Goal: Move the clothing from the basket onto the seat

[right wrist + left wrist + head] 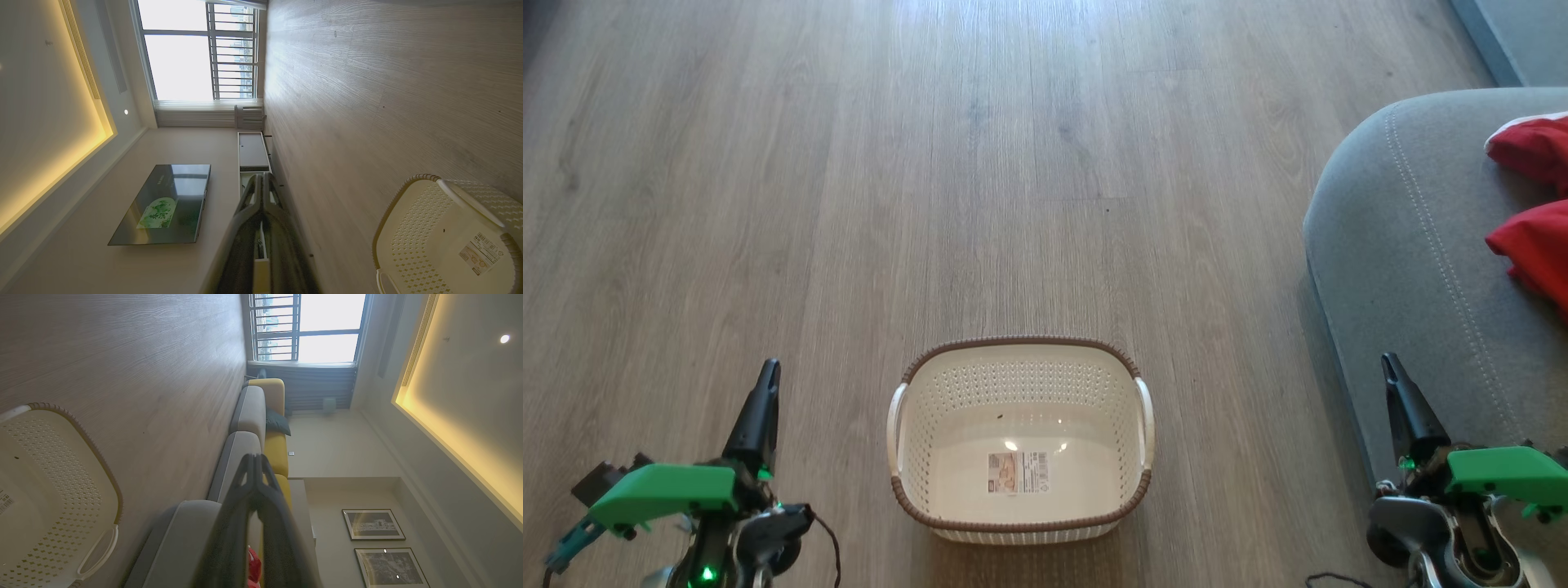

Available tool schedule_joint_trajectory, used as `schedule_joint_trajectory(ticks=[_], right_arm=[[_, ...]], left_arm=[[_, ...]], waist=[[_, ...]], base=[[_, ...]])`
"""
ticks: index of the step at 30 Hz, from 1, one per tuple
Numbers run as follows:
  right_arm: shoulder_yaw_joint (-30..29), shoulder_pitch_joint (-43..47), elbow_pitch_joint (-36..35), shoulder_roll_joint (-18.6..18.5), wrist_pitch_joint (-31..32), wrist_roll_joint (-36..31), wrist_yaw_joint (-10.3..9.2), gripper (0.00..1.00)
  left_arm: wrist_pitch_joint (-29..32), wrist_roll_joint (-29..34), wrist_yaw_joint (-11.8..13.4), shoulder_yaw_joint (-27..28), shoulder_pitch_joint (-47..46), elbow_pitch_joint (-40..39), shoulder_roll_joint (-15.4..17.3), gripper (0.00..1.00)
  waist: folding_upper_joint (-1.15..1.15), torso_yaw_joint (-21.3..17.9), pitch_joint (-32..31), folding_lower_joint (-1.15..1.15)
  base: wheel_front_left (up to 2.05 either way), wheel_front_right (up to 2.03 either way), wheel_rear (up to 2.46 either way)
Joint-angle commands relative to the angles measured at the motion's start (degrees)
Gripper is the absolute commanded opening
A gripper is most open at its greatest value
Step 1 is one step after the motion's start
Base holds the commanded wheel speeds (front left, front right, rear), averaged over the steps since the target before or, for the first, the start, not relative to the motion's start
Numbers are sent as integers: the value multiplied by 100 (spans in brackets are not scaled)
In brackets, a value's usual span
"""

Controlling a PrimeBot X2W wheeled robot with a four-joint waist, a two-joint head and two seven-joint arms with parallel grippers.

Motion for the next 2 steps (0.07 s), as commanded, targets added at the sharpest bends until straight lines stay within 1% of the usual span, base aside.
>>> schedule_joint_trajectory(ticks=[1, 2], right_arm=[[96, -320, -219, -26, 37, 27, 0, 0], [96, -320, -219, -26, 37, 27, 0, 0]], left_arm=[[43, -38, -54, 192, -156, -200, 47, 0], [43, -38, -54, 192, -156, -200, 47, 0]], waist=[[0, 0, 0, 0], [0, 0, 0, 0]], base=[[0, 0, 0], [0, 0, 0]])
